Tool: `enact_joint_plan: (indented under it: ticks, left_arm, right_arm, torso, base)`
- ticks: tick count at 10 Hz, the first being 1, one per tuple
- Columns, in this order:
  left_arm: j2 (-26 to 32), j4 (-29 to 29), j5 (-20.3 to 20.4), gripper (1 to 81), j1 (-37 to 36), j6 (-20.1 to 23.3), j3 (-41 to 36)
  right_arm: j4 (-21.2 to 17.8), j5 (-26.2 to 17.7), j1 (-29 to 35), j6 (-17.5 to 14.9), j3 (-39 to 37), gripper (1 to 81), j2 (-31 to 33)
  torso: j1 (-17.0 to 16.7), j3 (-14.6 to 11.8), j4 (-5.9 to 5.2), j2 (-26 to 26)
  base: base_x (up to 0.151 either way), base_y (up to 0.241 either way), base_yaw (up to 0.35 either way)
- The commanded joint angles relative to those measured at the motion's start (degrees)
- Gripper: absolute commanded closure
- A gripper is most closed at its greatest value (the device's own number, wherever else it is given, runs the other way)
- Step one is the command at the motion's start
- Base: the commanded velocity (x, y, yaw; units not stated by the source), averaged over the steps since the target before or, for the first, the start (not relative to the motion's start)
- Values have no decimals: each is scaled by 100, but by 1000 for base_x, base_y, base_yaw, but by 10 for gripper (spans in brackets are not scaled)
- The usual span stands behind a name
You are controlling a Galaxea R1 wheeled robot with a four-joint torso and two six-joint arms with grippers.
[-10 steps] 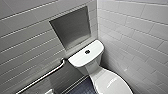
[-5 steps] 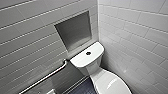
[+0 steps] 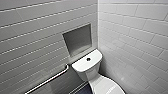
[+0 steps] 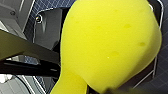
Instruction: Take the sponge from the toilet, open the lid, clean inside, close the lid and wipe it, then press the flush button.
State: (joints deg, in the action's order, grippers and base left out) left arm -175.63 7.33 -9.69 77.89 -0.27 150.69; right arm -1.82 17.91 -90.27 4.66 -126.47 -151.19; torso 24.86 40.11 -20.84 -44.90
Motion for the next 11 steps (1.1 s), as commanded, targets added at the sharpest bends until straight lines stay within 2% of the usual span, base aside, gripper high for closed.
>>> enact_joint_plan:
  ticks: [1, 3, 4, 5, 6, 7, 9, 11]
  left_arm:
    - [63, 23, -455, 10, -111, 0, 5]
    - [62, 23, -446, 10, -111, 0, 5]
    - [54, 23, -455, 10, -111, 0, 5]
    - [54, 23, -446, 10, -111, 0, 5]
    - [54, 23, -446, 10, -111, 0, 5]
    - [72, 15, -446, 10, -85, 0, 5]
    - [72, 14, -446, 10, -76, 0, 5]
    - [54, 23, -446, 10, -76, 0, 5]
  right_arm:
    - [146, -402, -84, -26, 70, 811, 33]
    - [146, -402, -66, -27, 62, 811, 25]
    - [146, -402, -57, -35, 62, 811, 25]
    - [146, -402, -49, -35, 53, 811, -2]
    - [146, -402, -57, -35, 35, 811, -28]
    - [146, -402, -57, -35, -52, 811, -115]
    - [146, -420, -75, -35, -413, 811, -353]
    - [147, -446, -49, -35, -562, 811, -468]
  torso:
    - [-361, -535, 313, 560]
    - [-634, -839, 495, 971]
    - [-771, -572, 286, 1181]
    - [-905, -638, 352, 1369]
    - [-1016, -688, 372, 1541]
    - [-1147, -1231, 376, 1740]
    - [-1348, -1394, 376, 2079]
    - [-1576, -1750, 376, 2431]
  base:
    - [0, 0, 0]
    - [0, 0, 0]
    - [0, 0, 0]
    - [0, 0, 0]
    - [0, 0, 0]
    - [0, 0, 0]
    - [0, 0, 0]
    - [0, 0, 0]
